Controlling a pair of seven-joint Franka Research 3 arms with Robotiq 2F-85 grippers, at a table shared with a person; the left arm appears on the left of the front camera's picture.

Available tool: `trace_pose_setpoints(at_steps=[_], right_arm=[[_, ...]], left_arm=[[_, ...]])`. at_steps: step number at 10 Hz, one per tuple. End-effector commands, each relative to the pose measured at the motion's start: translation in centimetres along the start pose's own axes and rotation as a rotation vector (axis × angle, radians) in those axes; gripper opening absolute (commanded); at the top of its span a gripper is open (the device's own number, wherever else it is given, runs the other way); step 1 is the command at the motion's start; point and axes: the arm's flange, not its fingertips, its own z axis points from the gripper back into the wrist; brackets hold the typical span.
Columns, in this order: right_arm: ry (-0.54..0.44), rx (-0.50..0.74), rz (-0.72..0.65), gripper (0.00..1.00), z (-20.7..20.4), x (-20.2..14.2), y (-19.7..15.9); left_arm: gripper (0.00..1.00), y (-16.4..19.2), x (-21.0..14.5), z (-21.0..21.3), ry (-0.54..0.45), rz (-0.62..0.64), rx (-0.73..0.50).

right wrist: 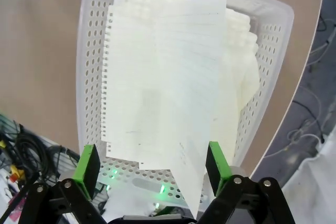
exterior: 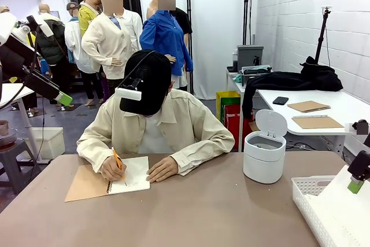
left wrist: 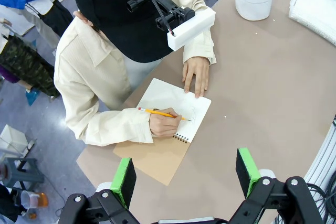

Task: Sort the paper based on its condition.
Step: If a person hands you a paper, place it in the Organizing basket , and if it's crumpled, put it in the Trash can.

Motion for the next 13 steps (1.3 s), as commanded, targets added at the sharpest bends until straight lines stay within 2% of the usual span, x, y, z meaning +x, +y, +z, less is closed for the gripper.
trace_pose_setpoints(at_steps=[1,4,6,7,8,9,13], right_arm=[[-0.001,0.017,0.064,1.00,0.7,-0.3,1.3],[-0.042,0.048,0.125,1.00,1.3,-0.2,2.4],[-0.058,0.115,0.156,1.00,1.5,-0.3,2.9],[-0.042,0.020,0.053,1.00,1.2,-0.2,2.1],[-0.125,-0.094,-0.042,1.00,1.1,0.4,0.7],[-0.168,-0.067,-0.032,1.00,1.4,0.8,0.4],[-0.182,0.077,0.149,1.00,2.2,0.6,2.3]], left_arm=[[1.00,0.1,0.0,0.1,0.001,-0.005,0.003],[1.00,0.1,0.0,0.1,0.001,-0.005,0.003],[1.00,0.1,0.0,0.1,0.001,-0.005,0.003],[1.00,0.1,0.0,0.1,0.001,-0.005,0.003],[1.00,0.1,0.0,0.1,0.001,-0.005,0.003],[1.00,0.1,0.0,0.1,0.001,-0.005,0.003],[1.00,0.1,0.0,0.1,0.001,-0.005,0.003]])
